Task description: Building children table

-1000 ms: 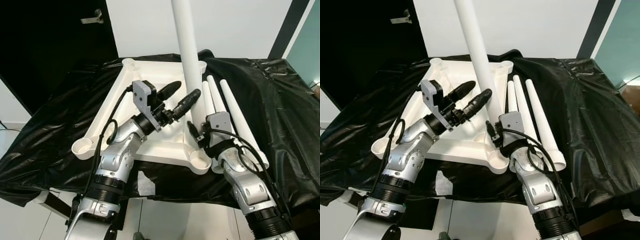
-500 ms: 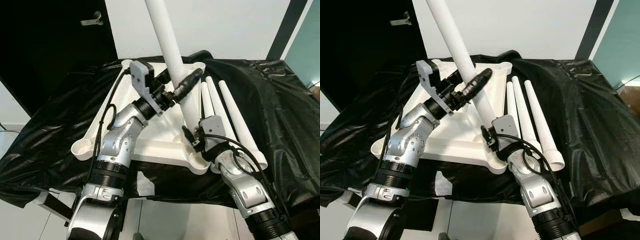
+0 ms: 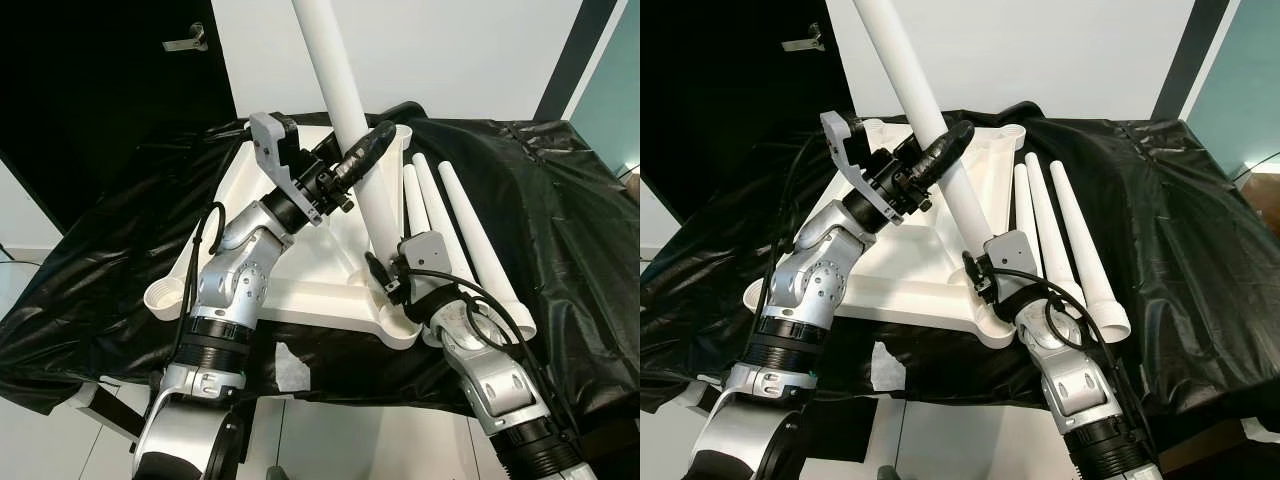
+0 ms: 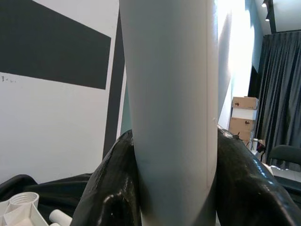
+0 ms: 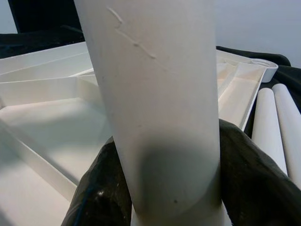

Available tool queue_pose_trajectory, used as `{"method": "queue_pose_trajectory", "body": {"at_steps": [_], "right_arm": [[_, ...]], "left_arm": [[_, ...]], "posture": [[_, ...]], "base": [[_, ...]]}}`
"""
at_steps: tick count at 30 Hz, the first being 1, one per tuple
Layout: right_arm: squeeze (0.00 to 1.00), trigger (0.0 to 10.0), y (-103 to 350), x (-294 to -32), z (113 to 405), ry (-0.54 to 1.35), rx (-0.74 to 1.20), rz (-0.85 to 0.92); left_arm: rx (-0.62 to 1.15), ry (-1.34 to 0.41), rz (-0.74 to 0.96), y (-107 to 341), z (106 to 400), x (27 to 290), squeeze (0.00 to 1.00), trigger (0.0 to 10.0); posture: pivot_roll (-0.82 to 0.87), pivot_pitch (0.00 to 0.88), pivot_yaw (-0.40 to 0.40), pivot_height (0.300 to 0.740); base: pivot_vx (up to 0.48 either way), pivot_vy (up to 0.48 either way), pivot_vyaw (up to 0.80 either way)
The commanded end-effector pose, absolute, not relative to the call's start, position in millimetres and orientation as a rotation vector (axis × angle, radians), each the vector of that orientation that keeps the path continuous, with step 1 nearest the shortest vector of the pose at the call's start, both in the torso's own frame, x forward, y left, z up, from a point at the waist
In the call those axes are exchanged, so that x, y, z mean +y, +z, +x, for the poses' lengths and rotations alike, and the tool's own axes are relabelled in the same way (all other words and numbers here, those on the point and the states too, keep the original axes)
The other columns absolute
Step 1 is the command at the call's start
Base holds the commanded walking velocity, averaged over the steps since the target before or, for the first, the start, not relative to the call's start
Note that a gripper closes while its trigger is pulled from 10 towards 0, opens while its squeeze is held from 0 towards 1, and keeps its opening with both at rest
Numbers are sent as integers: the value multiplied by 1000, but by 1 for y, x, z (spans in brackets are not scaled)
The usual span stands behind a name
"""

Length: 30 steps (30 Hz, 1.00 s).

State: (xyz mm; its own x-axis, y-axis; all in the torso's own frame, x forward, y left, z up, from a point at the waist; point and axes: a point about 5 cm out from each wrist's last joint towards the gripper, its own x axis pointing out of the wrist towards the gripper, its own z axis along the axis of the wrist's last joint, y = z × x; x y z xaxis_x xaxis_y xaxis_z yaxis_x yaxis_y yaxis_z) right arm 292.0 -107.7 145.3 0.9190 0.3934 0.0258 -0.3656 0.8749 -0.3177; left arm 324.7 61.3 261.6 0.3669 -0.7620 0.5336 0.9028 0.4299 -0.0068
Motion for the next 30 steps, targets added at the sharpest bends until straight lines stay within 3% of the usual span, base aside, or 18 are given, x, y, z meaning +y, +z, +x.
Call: {"method": "queue_pose_trajectory", "body": {"at_steps": [1, 2, 6, 8, 24, 25, 26, 27, 29, 30], "right_arm": [[388, 10000, 131, -112, 290, 389, -16, -321], [1000, 10000, 134, -111, 290, 391, -26, -317], [1000, 10000, 144, -108, 291, 400, -60, -328], [0, 10000, 150, -105, 292, 414, -85, -331], [0, 10000, 175, -94, 290, 485, -169, -380], [0, 7922, 176, -94, 289, 493, -171, -382], [0, 7922, 176, -94, 289, 493, -171, -382], [0, 5961, 177, -94, 289, 498, -172, -385], [0, 5961, 177, -94, 289, 498, -172, -385], [0, 4039, 178, -93, 289, 508, -174, -387]], "left_arm": [[-511, -1134, -314, 263, 321, 60, 0, 0], [-508, -1135, -311, 262, 321, 60, 0, 0], [-503, -1133, -308, 260, 321, 60, 0, 0], [-484, -1112, -314, 256, 323, 59, 0, 0], [-445, -1129, -299, 243, 320, 51, 0, 0], [-444, -1133, -298, 242, 320, 50, 0, 0], [-444, -1133, -298, 242, 320, 50, 0, 0], [-444, -1138, -295, 242, 320, 49, 0, 0], [-444, -1138, -295, 242, 320, 49, 0, 0], [-444, -1142, -291, 242, 319, 49, 0, 0]], "posture": [[-117, 1, 48, 740], [-116, 0, 47, 740], [-116, 0, 47, 740], [-119, 0, 46, 740], [-127, 0, 38, 740], [-127, 0, 38, 740], [-127, 0, 38, 740], [-126, 0, 37, 740], [-126, 0, 37, 740], [-127, 0, 38, 740]], "base": [[0, 0, 0], [0, 0, 0], [0, 0, 0], [0, 0, 0], [0, 0, 0], [0, 0, 0], [0, 0, 0], [0, 0, 0], [0, 0, 0], [0, 0, 0]]}}
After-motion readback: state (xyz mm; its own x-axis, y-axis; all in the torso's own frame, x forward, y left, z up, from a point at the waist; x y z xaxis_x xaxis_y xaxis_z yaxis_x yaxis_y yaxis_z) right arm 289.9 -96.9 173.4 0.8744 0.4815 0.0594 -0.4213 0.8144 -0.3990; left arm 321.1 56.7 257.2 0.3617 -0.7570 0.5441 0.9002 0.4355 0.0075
